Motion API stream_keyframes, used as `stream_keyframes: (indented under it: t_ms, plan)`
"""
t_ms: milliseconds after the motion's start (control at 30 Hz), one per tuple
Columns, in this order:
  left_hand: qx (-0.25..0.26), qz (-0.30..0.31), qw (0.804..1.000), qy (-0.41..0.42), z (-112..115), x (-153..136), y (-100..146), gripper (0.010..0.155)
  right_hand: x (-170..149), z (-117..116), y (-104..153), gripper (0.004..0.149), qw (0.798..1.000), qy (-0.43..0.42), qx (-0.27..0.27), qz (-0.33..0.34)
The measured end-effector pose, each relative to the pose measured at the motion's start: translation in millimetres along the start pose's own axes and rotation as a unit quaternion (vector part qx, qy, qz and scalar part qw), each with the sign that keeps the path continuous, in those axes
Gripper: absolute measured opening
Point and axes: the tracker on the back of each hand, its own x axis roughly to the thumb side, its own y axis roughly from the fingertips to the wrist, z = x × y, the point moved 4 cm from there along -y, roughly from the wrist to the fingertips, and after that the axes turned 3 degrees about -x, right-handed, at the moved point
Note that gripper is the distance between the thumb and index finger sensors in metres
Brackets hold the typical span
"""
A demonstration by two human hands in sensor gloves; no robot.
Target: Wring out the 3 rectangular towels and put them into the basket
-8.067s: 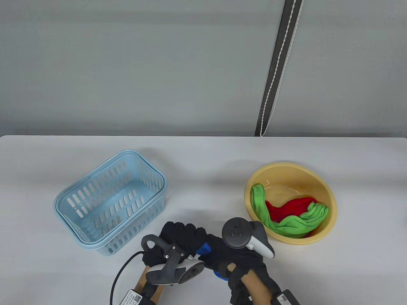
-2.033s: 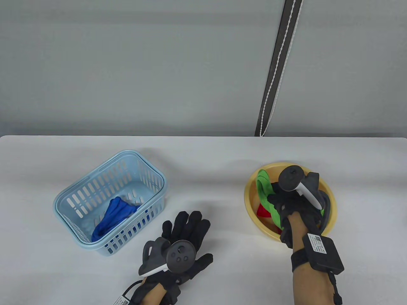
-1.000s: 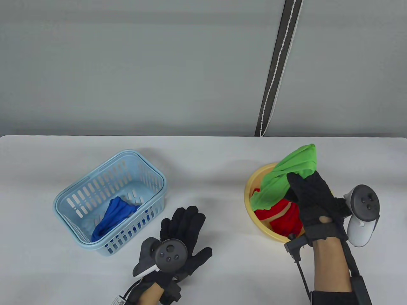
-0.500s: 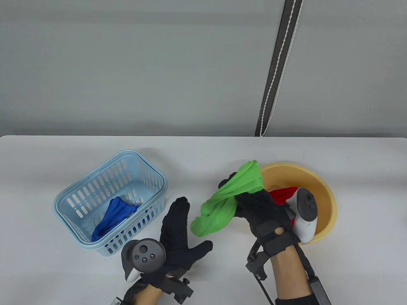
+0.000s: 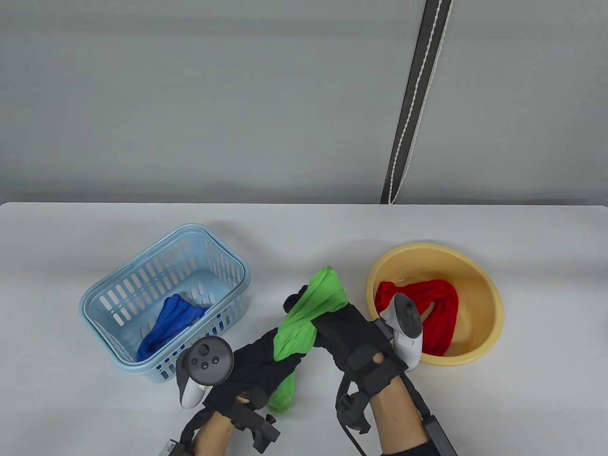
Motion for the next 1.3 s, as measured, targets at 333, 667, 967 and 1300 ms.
stream_keyframes:
  t_ms: [333,667,967,1300]
  plan:
    - [0.129,0.018,0.99,0.046,-30,4,18,0.042,-42,49,28,0.057,0.996,-0.061,-0.049,-0.046]
    - [0.164,0.022,0.98,-0.113,-40,14,31,0.043,-8,75,50,0.084,0.971,0.164,-0.172,0.03]
    - [0.101,0.026,0.984,-0.143,-23,19,26,0.045,-36,-9,18,0.097,0.866,0.498,0.011,-0.034]
    - [0.057,-0.005,0.982,0.181,-18,-9,16,0.051,-51,0,11,0.045,0.894,0.444,-0.042,-0.046]
